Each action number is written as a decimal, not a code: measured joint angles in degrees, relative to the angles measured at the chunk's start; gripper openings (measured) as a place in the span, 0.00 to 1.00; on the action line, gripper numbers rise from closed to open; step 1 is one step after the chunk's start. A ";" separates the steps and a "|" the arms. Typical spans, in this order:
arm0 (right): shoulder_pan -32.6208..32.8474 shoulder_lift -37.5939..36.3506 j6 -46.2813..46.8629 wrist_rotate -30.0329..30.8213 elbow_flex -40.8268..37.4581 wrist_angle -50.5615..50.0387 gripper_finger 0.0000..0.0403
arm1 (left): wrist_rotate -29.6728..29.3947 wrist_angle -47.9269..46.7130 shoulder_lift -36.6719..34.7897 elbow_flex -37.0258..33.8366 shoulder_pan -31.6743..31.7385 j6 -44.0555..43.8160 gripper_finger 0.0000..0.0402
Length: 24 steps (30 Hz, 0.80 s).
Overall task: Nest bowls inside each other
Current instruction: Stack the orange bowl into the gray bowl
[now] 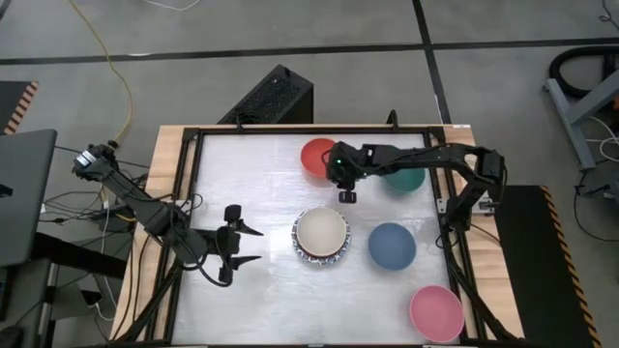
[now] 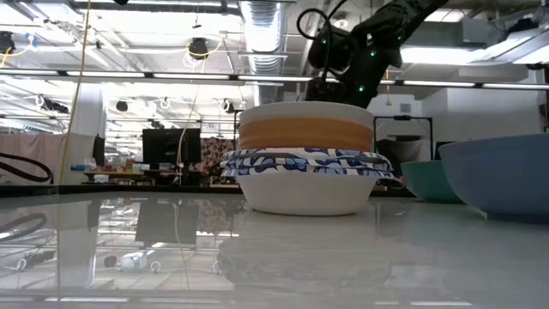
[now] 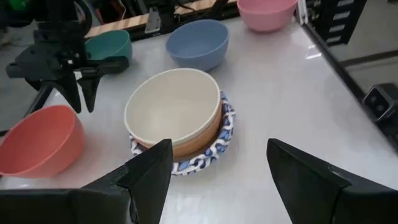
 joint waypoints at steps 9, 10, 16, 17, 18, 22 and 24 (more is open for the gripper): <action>-1.31 -0.55 -4.53 1.80 2.86 1.06 0.54 | -1.73 0.09 0.91 0.02 0.48 1.71 0.63; -1.29 -0.29 -5.61 1.84 3.45 0.85 0.54 | -1.74 0.11 0.91 0.00 0.48 1.71 0.63; -1.90 5.22 -7.07 1.76 6.73 -1.51 0.54 | -0.05 0.29 0.93 0.00 0.48 1.60 0.63; -2.10 6.33 -7.27 1.75 7.35 -2.85 0.53 | 0.44 0.34 0.93 0.00 0.48 1.58 0.63; -2.14 7.47 -7.49 1.73 7.80 -3.95 0.53 | 0.64 0.40 0.93 0.00 0.48 1.56 0.63; -2.09 11.60 -8.08 5.86 8.76 -6.75 0.52 | 0.63 0.46 0.93 0.00 0.49 1.56 0.63; -2.02 13.02 -7.81 9.60 9.34 -7.69 0.50 | 0.62 0.44 0.93 0.00 0.62 1.56 0.63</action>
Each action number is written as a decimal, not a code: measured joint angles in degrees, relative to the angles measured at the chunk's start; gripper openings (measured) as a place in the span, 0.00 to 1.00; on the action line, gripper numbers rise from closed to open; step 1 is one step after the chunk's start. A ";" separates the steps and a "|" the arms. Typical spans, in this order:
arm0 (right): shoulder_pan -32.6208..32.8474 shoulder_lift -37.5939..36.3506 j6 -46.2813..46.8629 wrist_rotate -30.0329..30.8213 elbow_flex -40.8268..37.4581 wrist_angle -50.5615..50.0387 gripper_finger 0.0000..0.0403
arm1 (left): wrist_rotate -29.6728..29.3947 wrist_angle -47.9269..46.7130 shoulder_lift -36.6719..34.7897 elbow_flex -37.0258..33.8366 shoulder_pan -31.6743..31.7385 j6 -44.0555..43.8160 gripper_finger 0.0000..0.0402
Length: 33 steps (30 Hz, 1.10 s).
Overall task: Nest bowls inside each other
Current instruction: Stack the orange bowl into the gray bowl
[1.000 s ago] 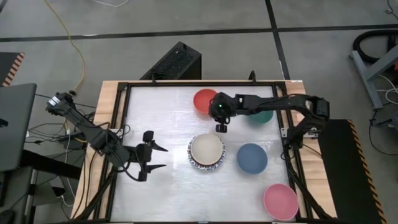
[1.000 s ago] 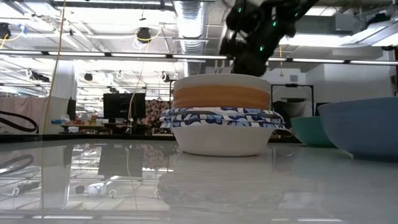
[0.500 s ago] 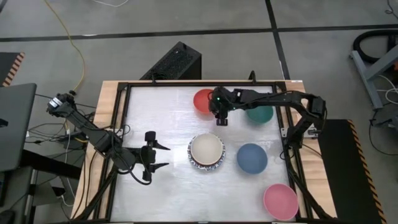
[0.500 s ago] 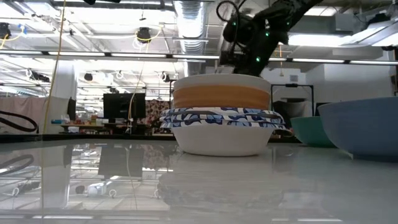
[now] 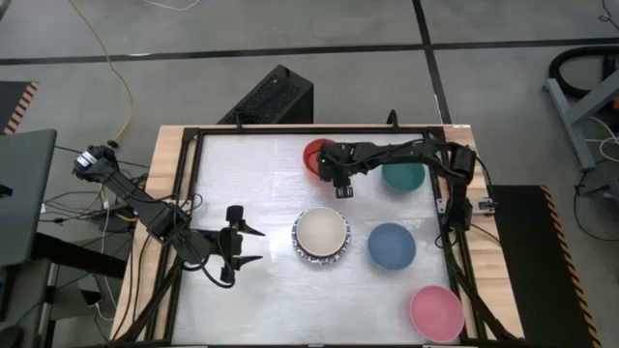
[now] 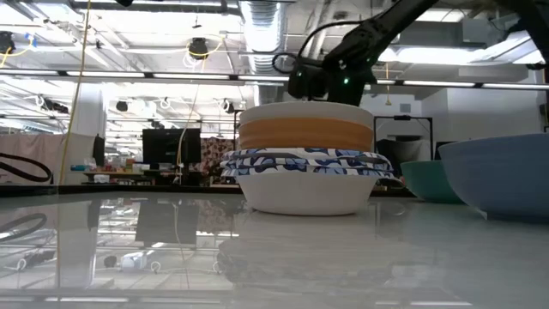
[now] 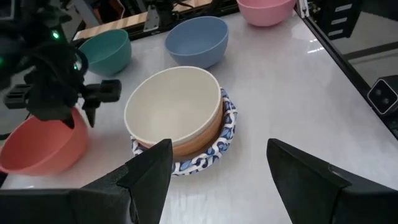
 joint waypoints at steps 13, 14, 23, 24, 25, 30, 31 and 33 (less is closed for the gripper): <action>4.09 -2.68 3.25 7.04 8.79 -12.36 0.03 | -0.20 -0.04 0.00 0.02 0.06 -0.06 0.63; 4.74 -3.82 3.77 7.21 9.40 -13.22 0.02 | -0.20 -0.07 0.00 0.02 0.06 -0.23 0.63; 18.79 -18.01 7.03 5.09 10.64 -15.97 0.02 | 0.86 -0.24 0.00 0.02 0.04 -2.33 0.63; 21.13 -19.24 7.55 4.87 10.66 -16.50 0.02 | 1.14 -0.25 0.00 0.02 0.04 -2.63 0.63; 23.43 -20.31 7.79 4.75 10.66 -17.14 0.02 | 1.23 -0.26 0.00 0.02 0.04 -2.89 0.63; 33.61 -20.68 8.51 4.67 10.64 -18.44 0.01 | 1.21 -0.01 0.00 0.02 0.05 -3.04 0.63; 35.21 -20.03 8.47 4.67 10.64 -18.35 0.01 | 1.16 0.17 0.00 0.01 0.04 -3.04 0.63; 37.91 -17.99 8.36 5.16 10.65 -18.43 0.01 | 0.59 0.17 0.00 0.00 0.04 -3.12 0.63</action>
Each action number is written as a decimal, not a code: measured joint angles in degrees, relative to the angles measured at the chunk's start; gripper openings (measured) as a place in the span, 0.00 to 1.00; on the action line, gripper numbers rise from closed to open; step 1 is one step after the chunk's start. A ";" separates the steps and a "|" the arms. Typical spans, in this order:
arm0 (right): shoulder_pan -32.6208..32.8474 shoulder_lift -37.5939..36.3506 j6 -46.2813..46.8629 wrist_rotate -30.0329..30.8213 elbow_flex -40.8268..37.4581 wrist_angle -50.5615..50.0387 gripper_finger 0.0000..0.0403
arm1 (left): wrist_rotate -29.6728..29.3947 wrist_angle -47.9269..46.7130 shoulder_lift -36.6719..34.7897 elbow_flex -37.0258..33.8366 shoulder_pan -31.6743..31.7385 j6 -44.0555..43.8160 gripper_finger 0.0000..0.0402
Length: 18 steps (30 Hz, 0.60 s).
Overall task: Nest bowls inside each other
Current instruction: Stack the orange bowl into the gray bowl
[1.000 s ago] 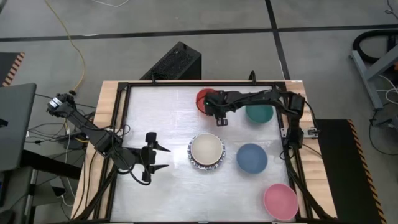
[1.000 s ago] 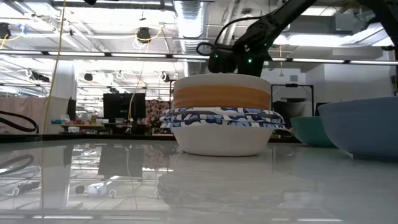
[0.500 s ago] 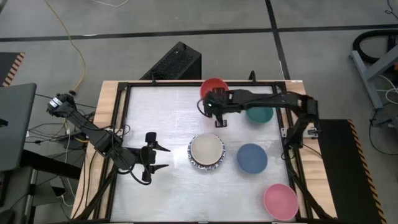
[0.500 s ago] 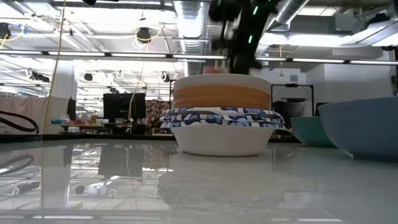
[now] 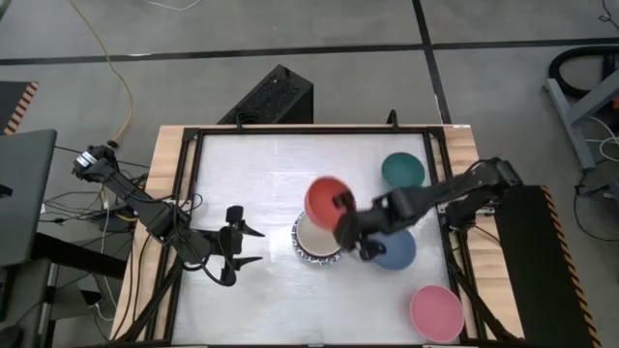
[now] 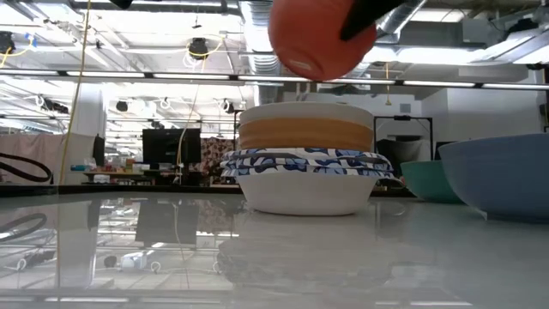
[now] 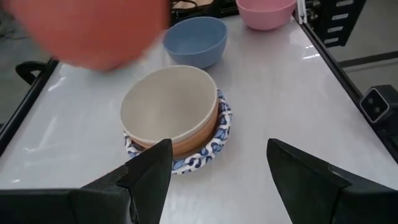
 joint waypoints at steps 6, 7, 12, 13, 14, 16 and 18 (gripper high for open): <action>1.47 7.05 -0.04 -0.66 -0.03 0.19 0.02 | -0.90 0.00 0.00 0.00 0.02 -2.29 0.63; 1.25 8.12 -0.02 -1.10 -0.03 0.03 0.02 | -0.89 0.02 0.00 0.02 0.02 -2.54 0.63; 0.11 11.60 -0.04 -3.81 -0.05 -0.46 0.02 | -0.91 0.00 0.00 0.01 0.02 -2.91 0.63; -0.20 11.97 -0.04 -5.08 -0.05 -0.45 0.02 | -0.91 0.00 0.00 0.01 0.02 -2.89 0.63; -0.49 12.13 -0.04 -6.21 -0.05 -0.39 0.02 | -0.92 0.00 0.00 0.02 0.02 -2.75 0.63; -0.90 12.10 -0.02 -7.94 -0.05 -0.51 0.02 | -0.92 -0.05 0.00 0.01 0.02 -2.37 0.63; -1.28 11.89 0.02 -8.75 -0.05 -0.05 0.03 | -0.94 -0.13 0.00 0.02 0.02 -2.32 0.63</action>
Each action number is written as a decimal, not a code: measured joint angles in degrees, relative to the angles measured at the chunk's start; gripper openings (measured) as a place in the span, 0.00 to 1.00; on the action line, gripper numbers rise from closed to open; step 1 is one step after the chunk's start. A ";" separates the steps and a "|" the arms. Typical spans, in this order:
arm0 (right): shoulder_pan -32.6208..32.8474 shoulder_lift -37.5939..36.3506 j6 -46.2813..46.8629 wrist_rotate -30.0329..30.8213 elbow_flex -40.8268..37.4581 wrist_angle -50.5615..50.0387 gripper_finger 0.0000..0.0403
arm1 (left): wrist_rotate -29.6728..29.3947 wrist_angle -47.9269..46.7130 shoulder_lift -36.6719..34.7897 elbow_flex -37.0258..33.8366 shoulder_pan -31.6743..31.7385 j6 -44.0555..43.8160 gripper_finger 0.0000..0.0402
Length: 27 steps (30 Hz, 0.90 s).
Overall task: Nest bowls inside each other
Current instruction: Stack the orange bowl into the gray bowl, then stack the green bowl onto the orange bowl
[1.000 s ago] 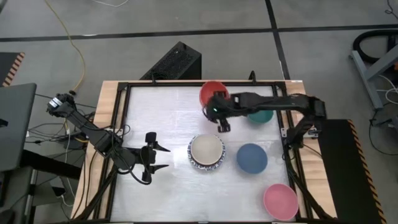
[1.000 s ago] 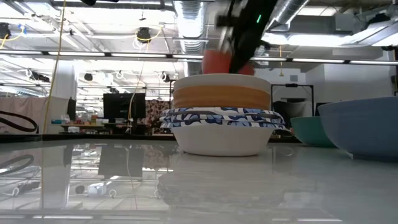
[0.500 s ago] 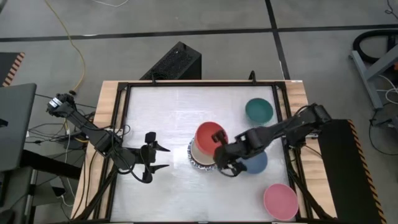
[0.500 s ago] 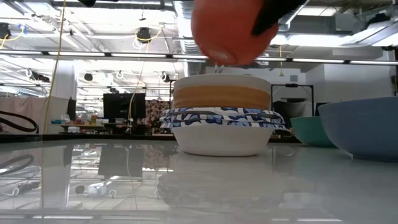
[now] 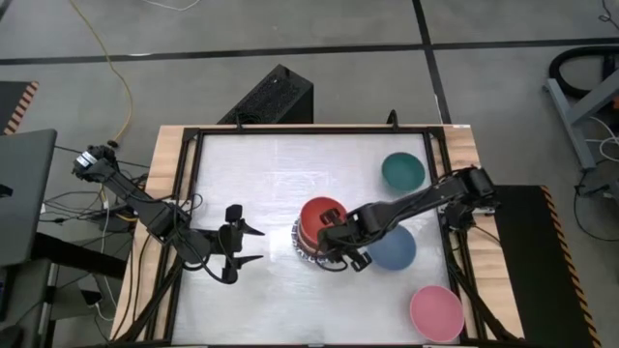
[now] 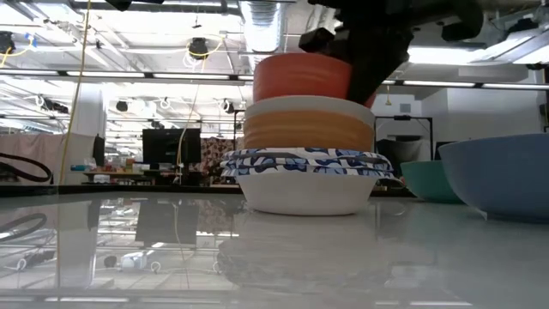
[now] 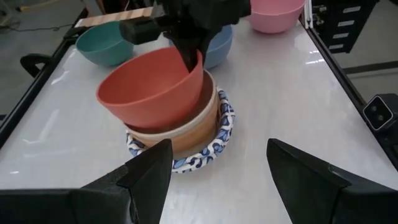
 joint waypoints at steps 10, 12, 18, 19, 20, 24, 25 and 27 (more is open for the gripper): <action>-1.56 -3.08 5.41 -0.95 0.00 1.54 0.22 | -0.02 -0.22 0.00 0.00 0.00 -0.70 0.63; -1.56 -3.11 5.53 -2.68 0.00 1.50 0.26 | -0.02 -0.31 0.00 0.00 0.00 -1.10 0.63; -1.15 -3.14 8.12 -3.56 0.18 1.21 0.36 | -0.02 -0.31 0.00 0.00 -0.01 -1.14 0.63; -0.93 -3.28 8.79 -3.56 0.55 0.78 0.38 | -0.02 -0.31 0.00 -0.01 0.00 -1.15 0.63; -0.80 -3.39 9.48 -3.46 1.08 0.48 0.39 | -0.02 -0.31 0.00 -0.01 0.00 -1.17 0.63; -0.07 -4.53 11.15 -3.43 4.13 -2.04 0.41 | -0.02 -0.31 0.00 -0.01 -0.01 -1.23 0.63; -0.03 -4.64 12.14 -3.43 4.88 -2.64 0.41 | -0.02 -0.31 0.00 0.00 0.00 -1.25 0.63; 0.07 -5.41 14.66 -3.26 5.70 -3.09 0.41 | -0.02 -0.31 0.00 0.00 -0.02 -1.25 0.63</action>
